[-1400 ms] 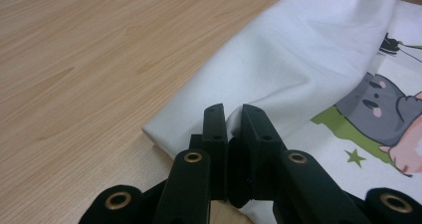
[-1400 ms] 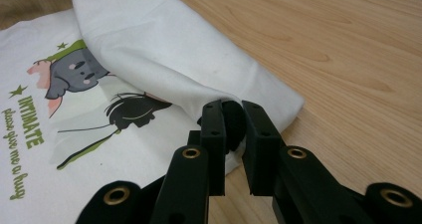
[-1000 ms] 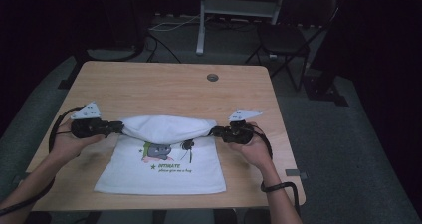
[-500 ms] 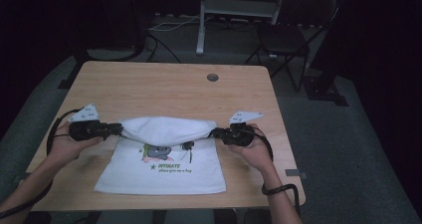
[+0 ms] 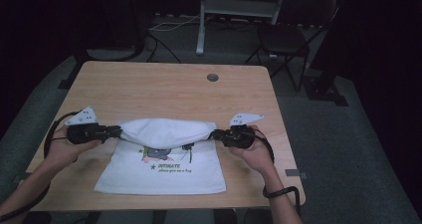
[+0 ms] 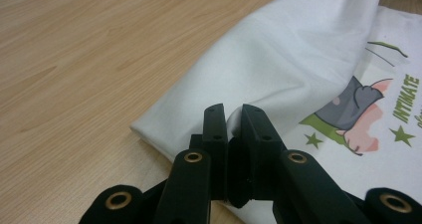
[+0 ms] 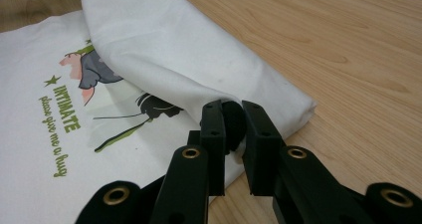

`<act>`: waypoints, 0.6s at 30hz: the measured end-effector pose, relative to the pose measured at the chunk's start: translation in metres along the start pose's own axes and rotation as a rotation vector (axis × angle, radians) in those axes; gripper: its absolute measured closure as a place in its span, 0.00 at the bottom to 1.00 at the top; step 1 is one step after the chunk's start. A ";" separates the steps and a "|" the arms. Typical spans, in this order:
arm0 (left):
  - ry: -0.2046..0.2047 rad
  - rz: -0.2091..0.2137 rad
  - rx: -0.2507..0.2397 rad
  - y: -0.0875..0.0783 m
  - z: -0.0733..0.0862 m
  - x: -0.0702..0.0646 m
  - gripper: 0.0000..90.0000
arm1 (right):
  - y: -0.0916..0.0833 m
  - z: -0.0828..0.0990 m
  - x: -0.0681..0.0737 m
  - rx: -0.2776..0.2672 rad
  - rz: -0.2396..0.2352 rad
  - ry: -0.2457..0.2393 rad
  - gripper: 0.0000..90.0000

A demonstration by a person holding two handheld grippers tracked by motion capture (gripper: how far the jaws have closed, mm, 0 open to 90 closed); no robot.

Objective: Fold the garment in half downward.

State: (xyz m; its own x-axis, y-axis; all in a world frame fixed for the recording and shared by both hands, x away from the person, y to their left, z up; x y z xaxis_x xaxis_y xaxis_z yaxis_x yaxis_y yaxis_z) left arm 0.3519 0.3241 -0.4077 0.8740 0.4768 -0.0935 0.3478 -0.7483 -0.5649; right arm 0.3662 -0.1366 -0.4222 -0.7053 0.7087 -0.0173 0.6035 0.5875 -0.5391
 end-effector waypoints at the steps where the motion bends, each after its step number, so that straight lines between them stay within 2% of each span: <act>1: 0.001 0.001 0.000 0.000 0.000 -0.001 0.91 | 0.000 0.000 0.000 0.001 0.000 0.001 0.90; 18: -0.001 0.013 -0.005 -0.004 0.005 -0.008 0.91 | -0.006 0.004 0.006 -0.003 -0.010 -0.009 0.90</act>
State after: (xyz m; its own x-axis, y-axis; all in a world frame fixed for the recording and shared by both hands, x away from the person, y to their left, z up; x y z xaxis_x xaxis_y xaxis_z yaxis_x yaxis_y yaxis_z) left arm 0.3420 0.3256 -0.4092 0.8781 0.4677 -0.1013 0.3385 -0.7566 -0.5594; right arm 0.3569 -0.1372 -0.4221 -0.7146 0.6993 -0.0197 0.5978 0.5958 -0.5363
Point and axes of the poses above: each handheld gripper's, and its own axes: y roughly forward along the jaws, z roughly out of its underside, x roughly to its left, the point moved 1 cm from there along y, roughly forward along the jaws, and after that the axes turned 12 degrees about z, right-handed, at the moved point
